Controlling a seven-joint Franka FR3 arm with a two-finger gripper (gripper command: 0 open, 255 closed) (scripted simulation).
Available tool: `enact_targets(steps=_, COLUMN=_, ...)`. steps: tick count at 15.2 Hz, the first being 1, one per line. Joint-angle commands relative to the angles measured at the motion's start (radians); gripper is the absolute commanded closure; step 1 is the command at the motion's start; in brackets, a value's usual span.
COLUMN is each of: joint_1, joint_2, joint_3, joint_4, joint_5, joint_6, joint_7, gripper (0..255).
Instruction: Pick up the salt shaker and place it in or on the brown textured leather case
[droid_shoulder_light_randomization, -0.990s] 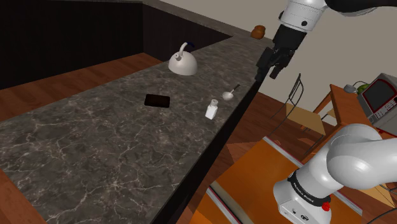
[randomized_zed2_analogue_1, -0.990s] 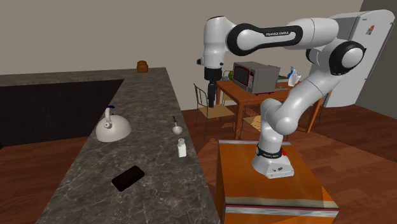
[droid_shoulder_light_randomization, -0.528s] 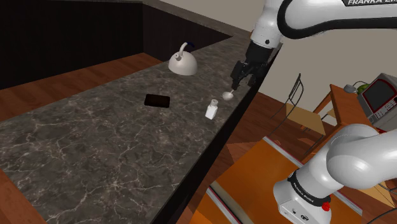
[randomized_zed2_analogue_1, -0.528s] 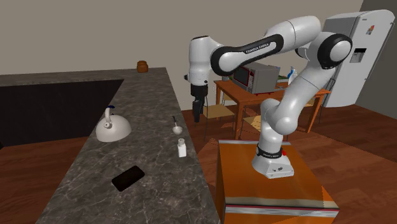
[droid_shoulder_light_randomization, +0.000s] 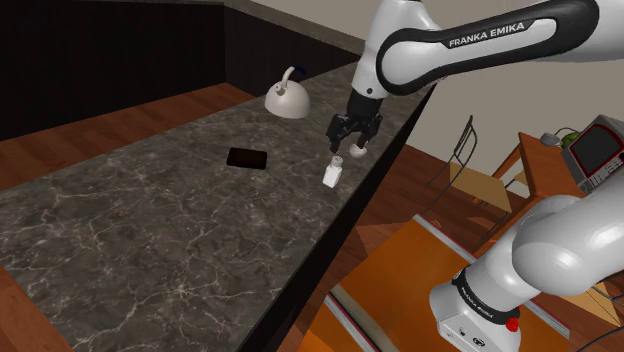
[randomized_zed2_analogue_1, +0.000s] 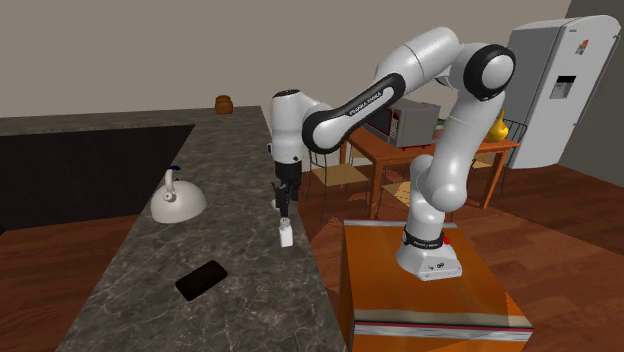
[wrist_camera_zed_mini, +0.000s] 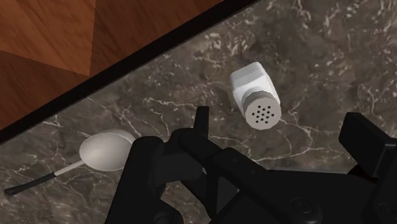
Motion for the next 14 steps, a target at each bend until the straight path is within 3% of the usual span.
enact_targets(steps=1, joint_1=-0.004, joint_2=0.044, joint_3=0.006, joint_4=0.006, joint_5=-0.008, joint_6=0.039, joint_7=0.015, gripper=0)
enact_targets(steps=8, joint_1=-0.004, joint_2=0.102, joint_3=0.011, joint_4=-0.046, joint_5=-0.015, joint_6=0.149, joint_7=0.021, gripper=0)
enact_targets(steps=14, joint_1=-0.004, joint_2=0.102, joint_3=0.011, joint_4=-0.046, joint_5=-0.015, joint_6=0.149, joint_7=0.021, gripper=0)
